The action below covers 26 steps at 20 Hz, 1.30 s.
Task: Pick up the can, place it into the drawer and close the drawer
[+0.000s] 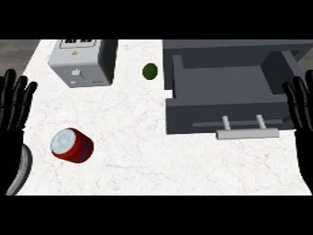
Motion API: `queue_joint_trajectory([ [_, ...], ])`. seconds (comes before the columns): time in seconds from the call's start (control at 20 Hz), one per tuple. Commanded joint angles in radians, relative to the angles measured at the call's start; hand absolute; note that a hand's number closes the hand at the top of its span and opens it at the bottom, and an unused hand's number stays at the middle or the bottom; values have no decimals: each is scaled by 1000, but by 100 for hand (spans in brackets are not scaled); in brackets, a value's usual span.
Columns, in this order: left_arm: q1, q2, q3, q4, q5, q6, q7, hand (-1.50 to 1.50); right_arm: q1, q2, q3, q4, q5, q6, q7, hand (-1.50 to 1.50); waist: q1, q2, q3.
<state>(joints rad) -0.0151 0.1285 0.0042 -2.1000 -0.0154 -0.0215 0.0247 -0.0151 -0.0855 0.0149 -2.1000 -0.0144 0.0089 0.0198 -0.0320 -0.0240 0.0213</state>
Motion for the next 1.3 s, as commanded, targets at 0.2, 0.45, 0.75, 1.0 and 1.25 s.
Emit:
queue_joint_trajectory([
  [0.2, -45, 126, -110, 34, 420, -447, -71, -150, 3, -8, 14, 5, -18, 28, 0, -150, -7, 29, -29],
  [0.45, 65, 381, -45, 189, 522, -720, -23, -150, 118, 23, -77, 41, 7, -87, 135, -150, 2, 32, -26],
  [0.75, -25, 637, 159, 483, 796, -1032, -88, -150, 192, -16, -132, -19, -50, -44, 146, -150, -1, 27, -23],
  [1.0, -70, 723, 192, 631, 859, -1167, -85, -150, 284, -44, -223, -15, -148, 36, 72, -150, 15, 24, -21],
  [1.25, -42, 809, 212, 649, 976, -1190, -70, -150, 341, -59, -260, -32, -191, 78, 68, -150, 18, 23, -21],
])
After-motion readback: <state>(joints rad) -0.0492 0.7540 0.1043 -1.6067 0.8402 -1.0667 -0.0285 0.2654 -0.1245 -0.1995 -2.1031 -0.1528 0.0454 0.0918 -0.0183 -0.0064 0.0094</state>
